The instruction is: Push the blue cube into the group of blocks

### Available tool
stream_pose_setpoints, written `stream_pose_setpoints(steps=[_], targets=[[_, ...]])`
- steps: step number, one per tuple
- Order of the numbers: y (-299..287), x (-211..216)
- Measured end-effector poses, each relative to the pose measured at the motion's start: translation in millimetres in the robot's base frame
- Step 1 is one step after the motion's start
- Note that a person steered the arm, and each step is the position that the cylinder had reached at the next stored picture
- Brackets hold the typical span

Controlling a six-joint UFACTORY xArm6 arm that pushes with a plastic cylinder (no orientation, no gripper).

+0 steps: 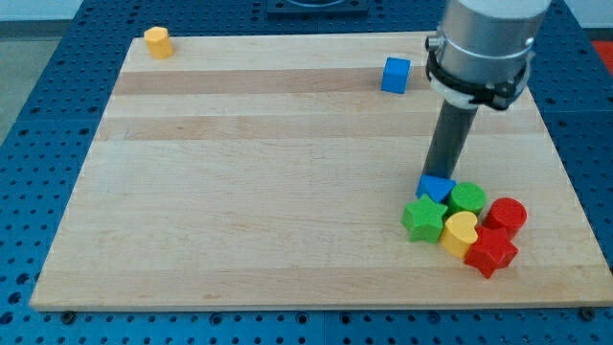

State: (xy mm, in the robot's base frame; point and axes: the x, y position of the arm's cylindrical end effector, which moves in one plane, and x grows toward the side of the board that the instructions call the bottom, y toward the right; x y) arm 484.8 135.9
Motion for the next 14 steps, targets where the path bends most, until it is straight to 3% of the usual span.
stream_pose_setpoints(steps=[2, 3, 4, 5, 6, 7, 9, 14], targets=[[-0.6, 0.4], [21.3, -58.1], [57.8, -145.4], [15.3, -235.7], [-65.7, -276.5], [-61.1, -273.5], [-13.1, -224.1], [-40.0, -172.3]])
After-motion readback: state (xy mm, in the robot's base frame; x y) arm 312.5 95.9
